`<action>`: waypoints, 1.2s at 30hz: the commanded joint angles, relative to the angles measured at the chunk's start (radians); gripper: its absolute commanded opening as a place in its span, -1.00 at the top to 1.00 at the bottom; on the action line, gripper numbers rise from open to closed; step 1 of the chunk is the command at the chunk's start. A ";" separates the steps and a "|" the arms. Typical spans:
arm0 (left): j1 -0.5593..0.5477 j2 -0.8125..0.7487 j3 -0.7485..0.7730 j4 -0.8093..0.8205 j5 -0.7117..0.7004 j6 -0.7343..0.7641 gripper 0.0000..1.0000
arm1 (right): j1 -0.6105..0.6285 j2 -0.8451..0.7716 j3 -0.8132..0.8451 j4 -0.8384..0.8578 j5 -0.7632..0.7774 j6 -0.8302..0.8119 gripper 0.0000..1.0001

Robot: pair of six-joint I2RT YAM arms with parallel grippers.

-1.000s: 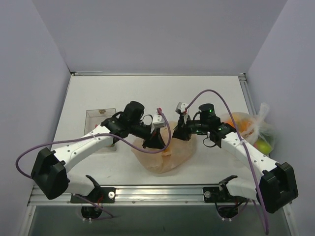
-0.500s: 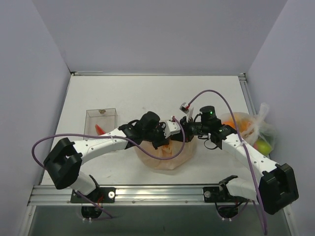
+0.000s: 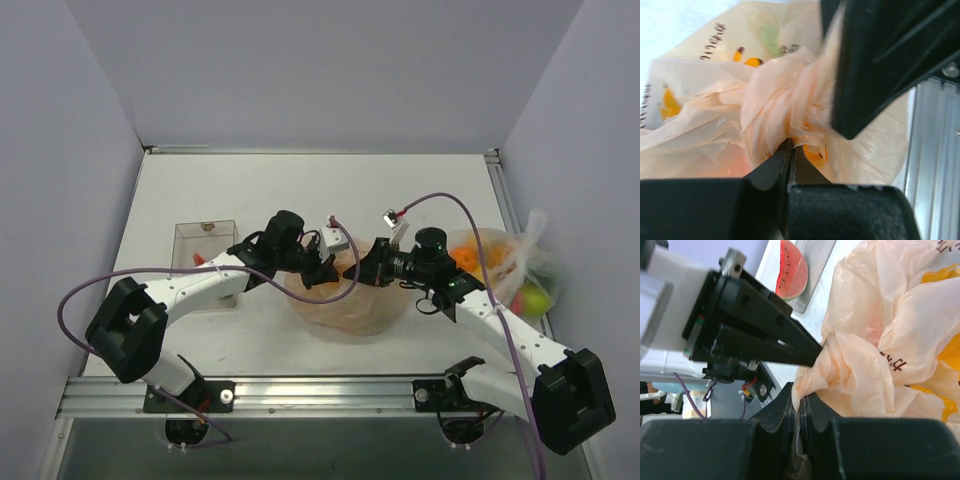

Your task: Place the fake fruits into the plastic bag and tie a complex knot

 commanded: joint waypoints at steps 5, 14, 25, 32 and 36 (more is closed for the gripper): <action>-0.048 -0.011 -0.120 -0.096 0.051 -0.066 1.00 | 0.010 -0.104 -0.045 0.110 0.013 0.079 1.00; -0.042 0.011 -0.085 -0.049 0.077 -0.071 1.00 | -0.024 -0.157 0.143 -0.406 -0.115 -0.307 0.06; -0.049 -0.025 -0.065 -0.052 0.126 -0.069 1.00 | -0.205 0.085 0.291 -0.574 -0.189 -0.570 0.80; -0.052 0.003 -0.084 0.011 0.129 -0.167 1.00 | -0.112 0.143 0.196 -0.599 -0.214 -0.694 0.92; -0.054 0.026 -0.114 0.133 0.132 -0.320 1.00 | -0.081 0.128 0.157 -0.640 -0.244 -0.740 0.92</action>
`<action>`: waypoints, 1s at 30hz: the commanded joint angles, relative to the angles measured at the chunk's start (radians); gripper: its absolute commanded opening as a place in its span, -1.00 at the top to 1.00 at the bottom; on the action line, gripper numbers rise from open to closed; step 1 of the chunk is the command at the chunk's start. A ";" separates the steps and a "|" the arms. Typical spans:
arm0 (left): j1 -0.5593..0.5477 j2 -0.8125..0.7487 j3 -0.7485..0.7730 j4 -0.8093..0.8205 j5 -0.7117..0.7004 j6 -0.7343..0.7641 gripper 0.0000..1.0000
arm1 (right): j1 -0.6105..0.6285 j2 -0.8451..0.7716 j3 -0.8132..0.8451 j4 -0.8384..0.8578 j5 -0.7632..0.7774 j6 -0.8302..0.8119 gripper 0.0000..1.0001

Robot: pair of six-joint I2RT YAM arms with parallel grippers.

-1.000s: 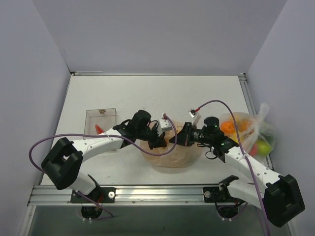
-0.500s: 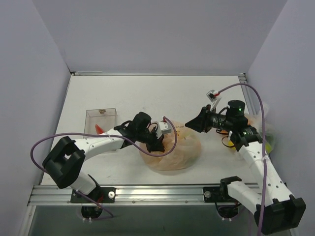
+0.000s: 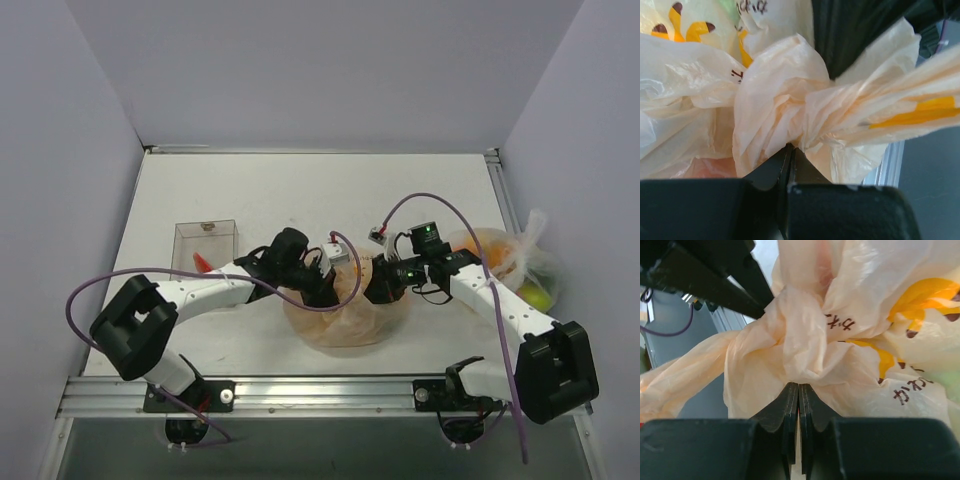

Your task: Place the fake fruits into the plastic bag and tie a complex knot

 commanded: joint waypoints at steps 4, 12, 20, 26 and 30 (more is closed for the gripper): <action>-0.009 0.028 -0.080 0.375 0.042 -0.312 1.00 | 0.062 -0.040 -0.050 -0.011 -0.083 -0.065 0.90; 0.028 0.056 -0.016 0.639 0.079 -0.517 1.00 | 0.090 0.019 -0.061 0.390 -0.083 0.237 0.65; 0.131 -0.015 0.061 0.604 0.246 -0.519 1.00 | 0.090 0.099 0.121 0.660 -0.060 0.504 0.29; 0.141 -0.047 -0.058 0.558 0.282 -0.478 1.00 | 0.094 0.098 0.085 0.608 -0.040 0.398 0.26; 0.157 0.003 -0.100 0.538 0.374 -0.446 1.00 | 0.096 0.076 0.042 0.515 0.018 0.329 0.14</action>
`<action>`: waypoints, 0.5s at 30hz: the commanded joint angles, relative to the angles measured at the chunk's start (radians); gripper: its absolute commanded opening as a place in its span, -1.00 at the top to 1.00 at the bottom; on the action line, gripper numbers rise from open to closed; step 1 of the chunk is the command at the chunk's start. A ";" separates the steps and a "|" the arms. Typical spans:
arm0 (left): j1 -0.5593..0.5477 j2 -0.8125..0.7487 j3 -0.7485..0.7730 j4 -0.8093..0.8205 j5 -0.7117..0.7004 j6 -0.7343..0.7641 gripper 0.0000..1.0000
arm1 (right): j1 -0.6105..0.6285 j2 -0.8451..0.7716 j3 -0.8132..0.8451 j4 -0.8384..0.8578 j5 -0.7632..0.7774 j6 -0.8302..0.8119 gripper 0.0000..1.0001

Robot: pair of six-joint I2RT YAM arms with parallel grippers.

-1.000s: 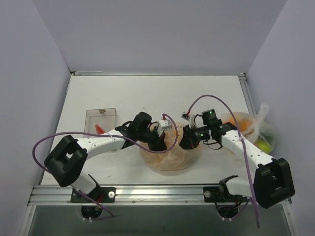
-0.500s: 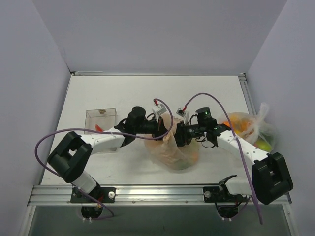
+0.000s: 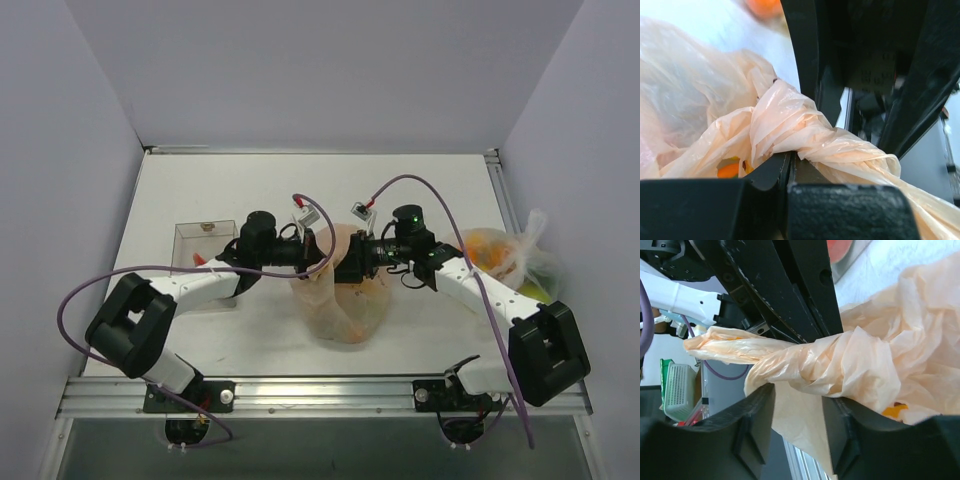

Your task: Place the fake fruits into the plastic bag and tie a complex knot

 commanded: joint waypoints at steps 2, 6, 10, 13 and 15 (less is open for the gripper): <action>-0.018 0.028 -0.031 -0.025 0.271 0.031 1.00 | -0.011 -0.021 -0.026 -0.001 0.138 -0.095 0.04; -0.016 0.053 -0.022 -0.025 0.273 0.050 1.00 | -0.011 -0.037 -0.018 -0.017 0.123 -0.066 0.00; -0.002 0.062 -0.006 0.013 0.256 0.025 1.00 | -0.055 -0.119 0.020 -0.178 0.049 -0.129 0.22; 0.008 0.059 0.000 0.025 0.251 0.008 1.00 | -0.155 -0.199 0.017 -0.245 0.022 -0.179 0.28; 0.016 0.054 0.001 0.030 0.250 0.002 1.00 | -0.206 -0.225 0.025 -0.322 0.012 -0.212 0.29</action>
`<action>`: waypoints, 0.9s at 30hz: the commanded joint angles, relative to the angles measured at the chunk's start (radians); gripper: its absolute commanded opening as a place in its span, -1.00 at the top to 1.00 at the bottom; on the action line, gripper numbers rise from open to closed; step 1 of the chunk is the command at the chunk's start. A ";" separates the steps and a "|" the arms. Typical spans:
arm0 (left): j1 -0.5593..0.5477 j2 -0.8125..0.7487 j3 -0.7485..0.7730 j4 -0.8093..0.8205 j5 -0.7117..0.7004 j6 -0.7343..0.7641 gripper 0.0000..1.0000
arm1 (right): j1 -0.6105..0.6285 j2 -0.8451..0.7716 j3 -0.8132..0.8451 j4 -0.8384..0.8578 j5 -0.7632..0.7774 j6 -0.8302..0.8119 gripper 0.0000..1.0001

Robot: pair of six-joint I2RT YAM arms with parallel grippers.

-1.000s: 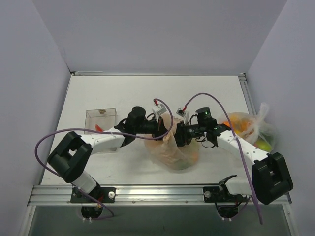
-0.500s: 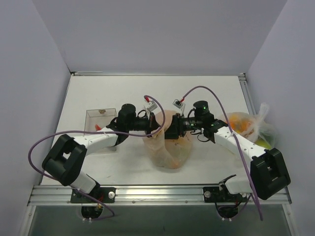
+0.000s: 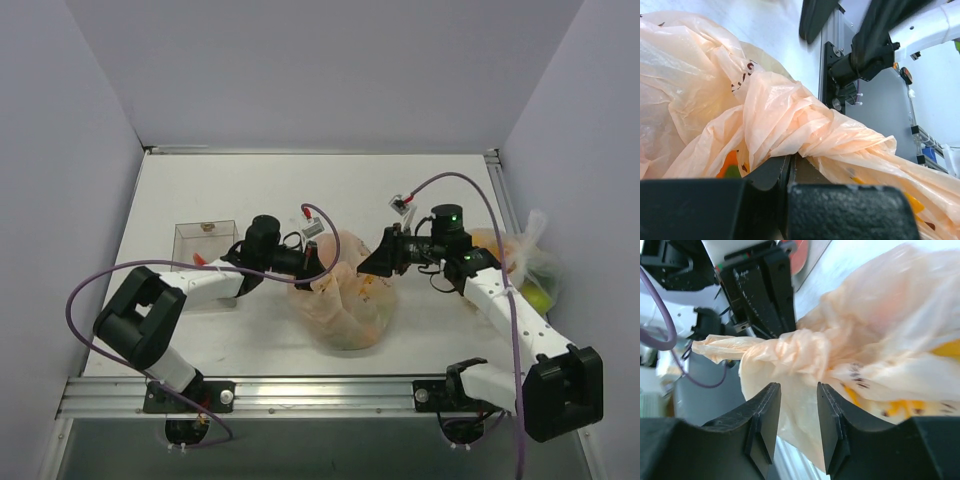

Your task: Place the fake fruits into the plastic bag and tie a complex knot

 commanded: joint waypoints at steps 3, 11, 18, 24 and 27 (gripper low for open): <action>0.014 -0.013 0.032 0.062 0.052 -0.016 1.00 | -0.075 -0.066 0.045 -0.121 0.025 -0.126 0.38; 0.014 -0.018 0.019 0.064 0.056 -0.019 1.00 | 0.023 0.091 0.022 0.058 0.116 -0.096 0.61; 0.011 -0.016 0.012 0.093 0.032 -0.051 1.00 | 0.100 0.062 -0.006 0.034 0.005 -0.105 0.16; -0.006 0.030 -0.004 0.306 0.033 -0.252 1.00 | 0.141 0.080 -0.044 0.129 0.025 -0.050 -0.05; -0.036 0.059 -0.014 0.429 0.053 -0.349 1.00 | 0.144 0.094 -0.038 0.216 0.047 0.013 -0.28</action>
